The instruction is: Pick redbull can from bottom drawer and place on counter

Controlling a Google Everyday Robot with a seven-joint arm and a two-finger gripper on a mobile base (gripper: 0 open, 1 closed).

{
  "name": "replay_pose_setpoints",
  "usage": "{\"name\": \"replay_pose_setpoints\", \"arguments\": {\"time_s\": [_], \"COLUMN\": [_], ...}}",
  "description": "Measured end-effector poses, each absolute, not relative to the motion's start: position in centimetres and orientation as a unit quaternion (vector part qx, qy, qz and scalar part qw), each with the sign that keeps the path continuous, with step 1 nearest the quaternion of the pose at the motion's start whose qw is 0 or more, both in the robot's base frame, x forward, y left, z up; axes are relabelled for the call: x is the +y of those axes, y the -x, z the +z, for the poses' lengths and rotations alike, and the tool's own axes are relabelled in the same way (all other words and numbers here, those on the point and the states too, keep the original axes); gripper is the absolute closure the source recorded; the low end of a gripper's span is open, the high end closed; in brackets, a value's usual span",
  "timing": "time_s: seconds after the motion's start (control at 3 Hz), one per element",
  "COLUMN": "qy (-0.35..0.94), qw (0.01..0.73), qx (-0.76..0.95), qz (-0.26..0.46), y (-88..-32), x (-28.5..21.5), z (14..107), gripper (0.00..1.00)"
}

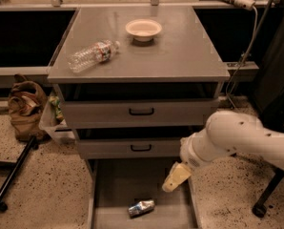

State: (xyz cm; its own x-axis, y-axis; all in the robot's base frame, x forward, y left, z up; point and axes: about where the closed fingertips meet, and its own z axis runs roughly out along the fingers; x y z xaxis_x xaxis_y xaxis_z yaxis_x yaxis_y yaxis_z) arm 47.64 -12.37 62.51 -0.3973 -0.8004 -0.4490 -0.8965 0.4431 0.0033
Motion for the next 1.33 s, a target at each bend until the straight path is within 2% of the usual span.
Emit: {"name": "replay_pose_setpoints", "arguments": {"time_s": [0.67, 1.33], "qy": [0.488, 0.490], "qw": [0.234, 0.226], "qx": [0.826, 0.824], "qz": [0.158, 0.175], "y": [-47.0, -47.3], "x": [-10.7, -9.6], "z": [55.2, 52.1], "gripper": [0.00, 0.00]}}
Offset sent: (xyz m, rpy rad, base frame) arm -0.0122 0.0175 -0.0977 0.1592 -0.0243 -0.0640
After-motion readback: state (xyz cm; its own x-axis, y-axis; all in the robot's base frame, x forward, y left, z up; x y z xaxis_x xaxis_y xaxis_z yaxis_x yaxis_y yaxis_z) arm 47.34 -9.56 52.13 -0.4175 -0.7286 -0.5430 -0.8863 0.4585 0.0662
